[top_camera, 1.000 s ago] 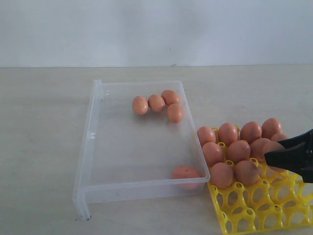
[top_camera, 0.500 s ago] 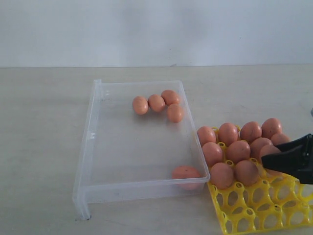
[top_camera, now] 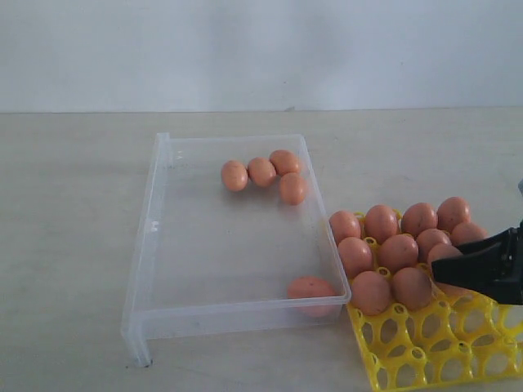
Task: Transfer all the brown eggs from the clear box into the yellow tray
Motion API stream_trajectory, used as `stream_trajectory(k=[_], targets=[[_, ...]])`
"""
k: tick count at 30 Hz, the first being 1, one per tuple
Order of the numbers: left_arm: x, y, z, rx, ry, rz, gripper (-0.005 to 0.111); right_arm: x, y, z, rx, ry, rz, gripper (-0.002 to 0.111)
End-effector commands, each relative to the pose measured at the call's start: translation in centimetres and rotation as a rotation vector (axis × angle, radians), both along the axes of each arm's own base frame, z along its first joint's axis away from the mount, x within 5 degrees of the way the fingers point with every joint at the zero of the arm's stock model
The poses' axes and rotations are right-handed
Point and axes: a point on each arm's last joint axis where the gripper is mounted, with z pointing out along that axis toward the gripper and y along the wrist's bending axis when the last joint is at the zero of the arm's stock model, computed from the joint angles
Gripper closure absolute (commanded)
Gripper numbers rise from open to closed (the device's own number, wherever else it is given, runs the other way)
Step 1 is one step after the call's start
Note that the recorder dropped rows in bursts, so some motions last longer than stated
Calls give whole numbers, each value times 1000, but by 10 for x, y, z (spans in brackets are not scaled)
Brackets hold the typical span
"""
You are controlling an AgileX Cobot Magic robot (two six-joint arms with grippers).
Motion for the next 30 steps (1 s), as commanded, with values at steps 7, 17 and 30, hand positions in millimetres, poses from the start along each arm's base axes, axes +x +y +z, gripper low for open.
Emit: stream_trajectory(k=[7, 17, 30], targets=[[0, 0, 0, -1, -8, 2, 103, -2, 2, 1, 43, 24, -3, 101], [0, 0, 0, -1, -8, 2, 103, -1, 1, 2, 50, 23, -17, 46], [0, 0, 0, -1, -8, 2, 103, 15, 1, 30, 323, -117, -206, 46]])
